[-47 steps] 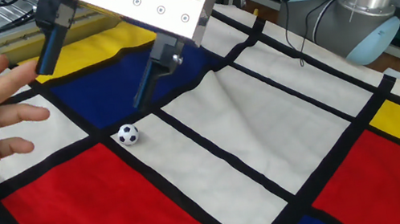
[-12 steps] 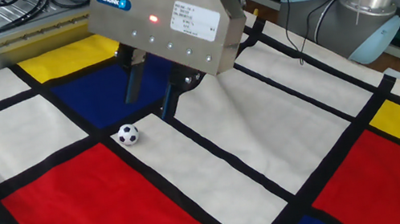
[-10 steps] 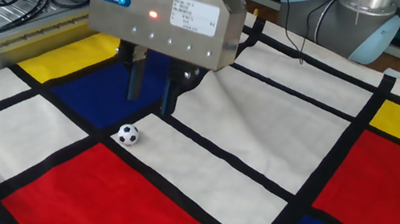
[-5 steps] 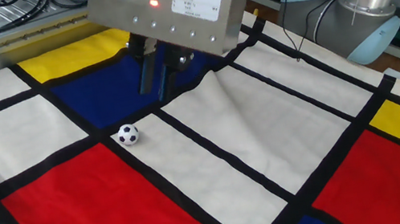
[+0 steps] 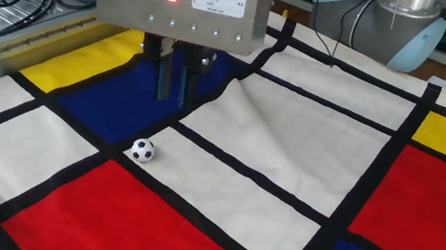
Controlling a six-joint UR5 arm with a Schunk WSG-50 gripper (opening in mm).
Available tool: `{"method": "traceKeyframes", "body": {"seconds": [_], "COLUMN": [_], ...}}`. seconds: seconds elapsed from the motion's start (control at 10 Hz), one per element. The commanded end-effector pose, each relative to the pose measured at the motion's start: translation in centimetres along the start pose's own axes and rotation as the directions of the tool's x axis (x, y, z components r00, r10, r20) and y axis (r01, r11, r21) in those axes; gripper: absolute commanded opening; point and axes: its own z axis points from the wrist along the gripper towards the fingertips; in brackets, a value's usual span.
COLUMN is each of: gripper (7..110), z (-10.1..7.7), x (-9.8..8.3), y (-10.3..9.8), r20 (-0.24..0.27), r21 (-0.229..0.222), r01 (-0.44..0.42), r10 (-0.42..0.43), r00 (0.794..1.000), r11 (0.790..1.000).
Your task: Attach the bubble ring to the ball
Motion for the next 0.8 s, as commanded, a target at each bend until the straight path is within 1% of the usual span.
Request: {"method": "traceKeyframes", "body": {"seconds": [0.0, 0.1, 0.2, 0.3, 0.4, 0.5, 0.7], "gripper": [22, 22, 22, 22, 22, 22, 22], "z": [-0.3, -0.5, -0.5, -0.5, -0.5, -0.5, -0.4], "x": [2.4, 3.6, 3.7, 4.1, 4.2, 4.2, 3.3], "y": [-1.5, -1.1, -0.8, -0.9, -0.8, -0.9, -0.3], "r20": [-0.100, -0.147, -0.150, -0.169, -0.169, -0.169, -0.132], "r21": [0.051, 0.034, 0.015, 0.017, 0.020, 0.026, -0.001], "r01": [0.047, 0.055, 0.098, 0.091, 0.054, 0.044, 0.050], "r10": [-0.041, -0.049, -0.094, -0.087, -0.050, -0.039, -0.050], "r00": [0.994, 0.988, 0.984, 0.982, 0.984, 0.985, 0.990], "r11": [0.998, 0.998, 0.995, 0.996, 0.998, 0.999, 0.999]}}
